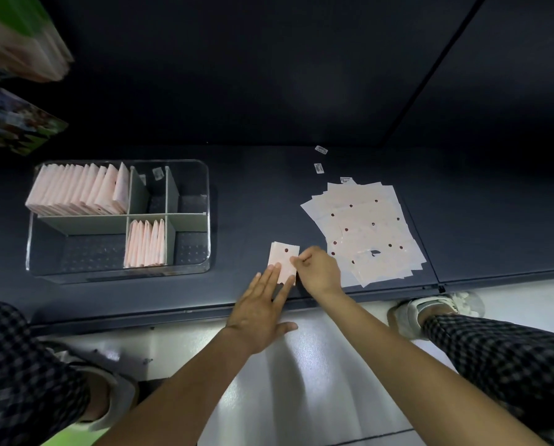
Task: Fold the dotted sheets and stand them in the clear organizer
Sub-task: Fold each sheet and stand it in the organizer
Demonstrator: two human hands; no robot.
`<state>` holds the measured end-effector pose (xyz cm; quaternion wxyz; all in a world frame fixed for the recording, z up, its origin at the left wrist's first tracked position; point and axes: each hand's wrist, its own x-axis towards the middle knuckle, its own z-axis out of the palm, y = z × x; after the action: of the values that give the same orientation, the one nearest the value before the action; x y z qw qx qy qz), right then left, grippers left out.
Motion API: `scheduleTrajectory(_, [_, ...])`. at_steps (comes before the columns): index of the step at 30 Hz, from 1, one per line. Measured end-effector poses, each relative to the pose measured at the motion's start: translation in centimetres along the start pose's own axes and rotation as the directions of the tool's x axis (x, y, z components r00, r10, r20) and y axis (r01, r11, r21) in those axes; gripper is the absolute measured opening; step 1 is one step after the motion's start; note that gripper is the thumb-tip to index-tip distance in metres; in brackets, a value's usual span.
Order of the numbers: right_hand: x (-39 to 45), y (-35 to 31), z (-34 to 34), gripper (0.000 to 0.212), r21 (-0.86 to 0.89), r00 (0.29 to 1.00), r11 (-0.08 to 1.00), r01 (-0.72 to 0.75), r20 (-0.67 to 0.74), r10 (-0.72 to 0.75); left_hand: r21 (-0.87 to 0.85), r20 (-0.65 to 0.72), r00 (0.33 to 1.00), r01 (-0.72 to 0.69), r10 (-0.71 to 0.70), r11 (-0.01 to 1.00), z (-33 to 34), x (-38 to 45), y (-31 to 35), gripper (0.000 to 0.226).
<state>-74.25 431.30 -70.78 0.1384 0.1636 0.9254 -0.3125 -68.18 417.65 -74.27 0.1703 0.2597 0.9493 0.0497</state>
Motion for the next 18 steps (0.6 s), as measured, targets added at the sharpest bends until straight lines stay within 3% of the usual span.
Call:
scheduleTrajectory(2, [-0.2, -0.3, 0.1, 0.011, 0.122, 0.985, 0.983, 0.139, -0.12, -0.125, 0.021, 0.023, 1.0, -0.001, 0.0, 1.0, -0.2, -0.1, 0.3, 0.084])
scheduleTrajectory(4, [0.3, -0.8, 0.4, 0.015, 0.316, 0.978, 0.931, 0.184, 0.036, -0.205, 0.034, 0.034, 0.999, 0.004, -0.005, 0.999, -0.3, 0.0, 0.4, 0.083])
scheduleTrajectory(6, [0.9, -1.3, 0.8, 0.022, 0.414, 0.936, 0.903, 0.115, 0.26, -0.238, 0.032, 0.043, 0.999, 0.007, -0.009, 0.999, -0.3, -0.1, 0.4, 0.084])
scheduleTrajectory(8, [1.7, -1.7, 1.2, 0.028, 0.423, 0.924, 0.9, 0.102, 0.296, -0.244, 0.02, 0.044, 0.999, 0.005, -0.006, 1.0, -0.2, -0.2, 0.2, 0.085])
scheduleTrajectory(11, [2.9, -2.0, 1.3, 0.035, 0.234, 0.902, 0.923, 0.304, 0.24, -0.358, 0.034, 0.051, 0.999, -0.006, 0.004, 0.999, 0.1, 0.0, -0.2, 0.089])
scheduleTrajectory(14, [4.1, -1.8, 0.6, 0.03, -0.092, 0.813, 0.832, 0.547, 0.294, -0.502, 0.053, 0.059, 0.997, -0.048, 0.045, 0.997, 0.5, 0.0, -1.0, 0.088])
scheduleTrajectory(18, [4.7, -1.2, -0.6, 0.019, -0.369, 0.779, 0.689, 0.624, 0.367, -0.509, -0.01, -0.005, 0.992, -0.127, 0.127, 0.992, 0.8, -0.8, -3.4, 0.079])
